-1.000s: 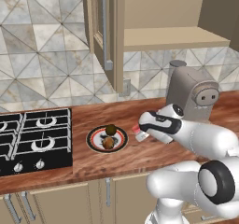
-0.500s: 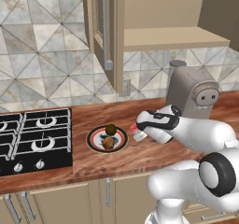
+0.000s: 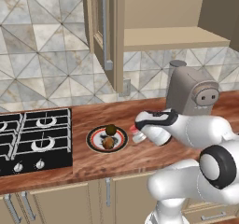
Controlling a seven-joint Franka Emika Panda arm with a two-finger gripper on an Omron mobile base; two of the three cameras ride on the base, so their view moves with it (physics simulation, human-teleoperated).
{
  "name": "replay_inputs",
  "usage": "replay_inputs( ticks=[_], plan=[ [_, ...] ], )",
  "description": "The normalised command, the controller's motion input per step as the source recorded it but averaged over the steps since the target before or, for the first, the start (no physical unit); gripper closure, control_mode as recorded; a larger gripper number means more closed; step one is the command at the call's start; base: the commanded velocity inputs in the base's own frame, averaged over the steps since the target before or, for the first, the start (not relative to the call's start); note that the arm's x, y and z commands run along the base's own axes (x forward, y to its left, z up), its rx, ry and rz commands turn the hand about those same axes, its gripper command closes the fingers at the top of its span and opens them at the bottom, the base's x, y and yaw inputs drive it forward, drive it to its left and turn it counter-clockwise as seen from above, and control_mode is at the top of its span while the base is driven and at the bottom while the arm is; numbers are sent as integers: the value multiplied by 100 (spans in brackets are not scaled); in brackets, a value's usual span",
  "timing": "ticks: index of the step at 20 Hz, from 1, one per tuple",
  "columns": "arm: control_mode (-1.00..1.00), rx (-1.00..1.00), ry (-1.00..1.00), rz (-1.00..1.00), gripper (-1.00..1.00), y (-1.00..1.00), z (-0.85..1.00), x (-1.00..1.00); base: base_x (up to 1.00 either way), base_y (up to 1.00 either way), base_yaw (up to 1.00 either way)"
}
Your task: Pick the avocado and bread from the counter and place them on the plate. Then pick the jam from the cabinet and place it next to the plate. Lastly close the cabinet door.
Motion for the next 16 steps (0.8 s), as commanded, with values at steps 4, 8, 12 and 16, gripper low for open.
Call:
replay_inputs(
  ticks=[4,8,12,16],
  plan=[
    [-100,0,0,-2,-100,0,0,0,0,0,0],
    [-100,0,0,0,-100,0,4,-3,0,0,0],
    [-100,0,1,0,-100,0,21,-24,0,0,0],
    [-100,0,1,0,-100,-3,45,-35,0,0,0]
  ],
)
